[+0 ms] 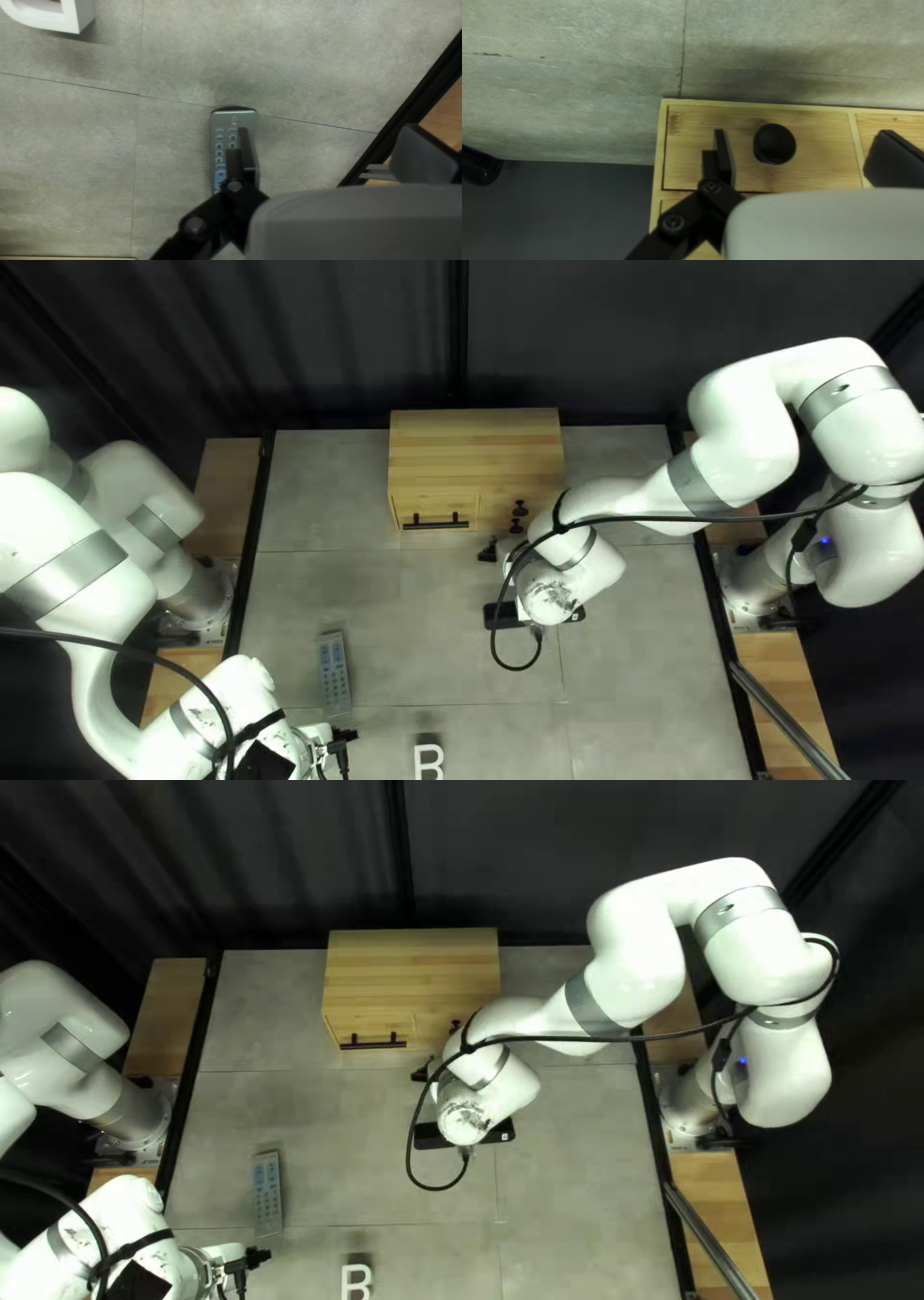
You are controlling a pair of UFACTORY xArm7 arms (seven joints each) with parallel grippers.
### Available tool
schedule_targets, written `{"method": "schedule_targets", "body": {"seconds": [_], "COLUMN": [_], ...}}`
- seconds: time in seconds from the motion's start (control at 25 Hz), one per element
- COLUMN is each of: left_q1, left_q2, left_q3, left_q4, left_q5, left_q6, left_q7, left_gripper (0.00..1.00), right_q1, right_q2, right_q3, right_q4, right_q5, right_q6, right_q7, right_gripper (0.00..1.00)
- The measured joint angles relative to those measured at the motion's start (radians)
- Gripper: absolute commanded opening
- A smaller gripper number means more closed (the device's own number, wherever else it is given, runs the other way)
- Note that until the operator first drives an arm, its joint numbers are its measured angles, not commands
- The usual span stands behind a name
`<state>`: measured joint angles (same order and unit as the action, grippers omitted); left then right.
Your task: Open drawers and place objects into drawer and close
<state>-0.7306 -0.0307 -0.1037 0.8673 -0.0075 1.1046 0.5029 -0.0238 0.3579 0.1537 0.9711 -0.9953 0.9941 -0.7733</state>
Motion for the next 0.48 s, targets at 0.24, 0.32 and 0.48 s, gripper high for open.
{"method": "schedule_targets", "body": {"seconds": [0.24,0.32,0.48], "left_q1": [0.0,0.0,0.0], "left_q2": [0.0,0.0,0.0], "left_q3": [0.0,0.0,0.0], "left_q4": [0.0,0.0,0.0], "left_q5": [0.0,0.0,0.0], "left_q6": [0.0,0.0,0.0], "left_q7": [0.0,0.0,0.0], "left_gripper": [1.0,1.0,1.0], "right_q1": [-0.005,-0.007,-0.009], "right_q2": [-0.01,-0.009,-0.002], "right_q3": [-0.005,-0.006,-0.007], "right_q4": [-0.012,-0.008,0.003], "right_q5": [0.007,0.011,0.017], "right_q6": [0.002,0.005,0.005], "right_q7": [0.013,0.011,0.011], "right_gripper": [1.0,1.0,1.0]}}
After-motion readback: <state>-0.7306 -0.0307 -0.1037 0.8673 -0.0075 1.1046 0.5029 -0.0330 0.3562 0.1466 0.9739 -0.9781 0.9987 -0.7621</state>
